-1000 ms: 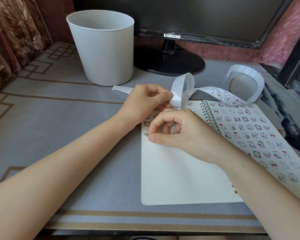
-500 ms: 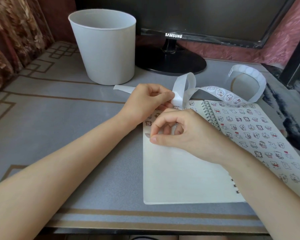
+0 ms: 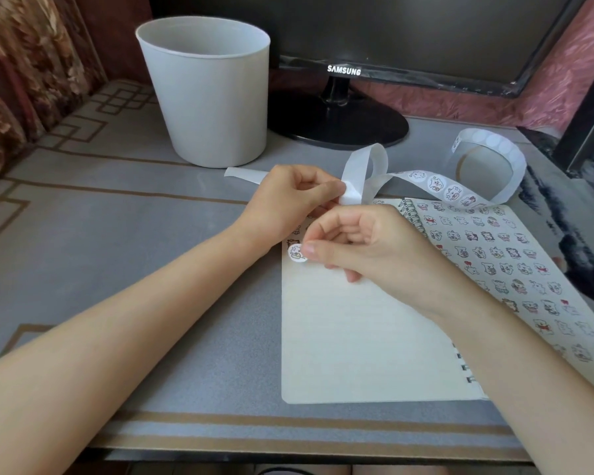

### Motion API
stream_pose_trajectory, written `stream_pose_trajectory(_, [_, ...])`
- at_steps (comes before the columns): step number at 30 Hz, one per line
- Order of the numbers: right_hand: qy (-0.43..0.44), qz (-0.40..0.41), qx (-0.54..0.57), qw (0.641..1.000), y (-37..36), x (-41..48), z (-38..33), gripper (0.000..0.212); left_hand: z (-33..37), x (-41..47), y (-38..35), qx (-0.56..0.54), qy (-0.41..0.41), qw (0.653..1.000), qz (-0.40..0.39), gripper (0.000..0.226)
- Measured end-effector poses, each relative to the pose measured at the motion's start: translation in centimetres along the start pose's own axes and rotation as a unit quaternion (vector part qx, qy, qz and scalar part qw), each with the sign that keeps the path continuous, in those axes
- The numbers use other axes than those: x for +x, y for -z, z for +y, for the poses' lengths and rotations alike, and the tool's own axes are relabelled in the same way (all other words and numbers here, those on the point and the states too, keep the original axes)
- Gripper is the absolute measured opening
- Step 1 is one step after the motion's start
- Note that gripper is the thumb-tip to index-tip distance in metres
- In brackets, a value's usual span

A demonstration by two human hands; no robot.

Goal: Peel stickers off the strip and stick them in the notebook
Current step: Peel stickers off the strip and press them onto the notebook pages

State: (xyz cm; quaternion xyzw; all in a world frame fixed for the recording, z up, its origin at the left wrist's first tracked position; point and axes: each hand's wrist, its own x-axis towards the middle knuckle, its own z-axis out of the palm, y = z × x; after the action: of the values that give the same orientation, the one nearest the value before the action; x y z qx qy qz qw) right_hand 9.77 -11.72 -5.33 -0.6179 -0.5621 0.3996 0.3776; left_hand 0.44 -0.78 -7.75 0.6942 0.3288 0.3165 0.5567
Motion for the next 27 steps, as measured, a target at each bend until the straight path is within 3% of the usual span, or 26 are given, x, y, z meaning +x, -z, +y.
stream_pose_trajectory(6, [-0.033, 0.008, 0.021, 0.999, -0.5, 0.4, -0.1, 0.004, 0.0, 0.0, 0.0, -0.003, -0.001, 1.0, 0.0, 0.017])
stream_pose_trajectory(27, [-0.021, 0.05, -0.04, 0.998, -1.3, 0.8, 0.7, 0.006, -0.1, 0.1, 0.0, -0.005, -0.003, 1.0, -0.005, 0.018])
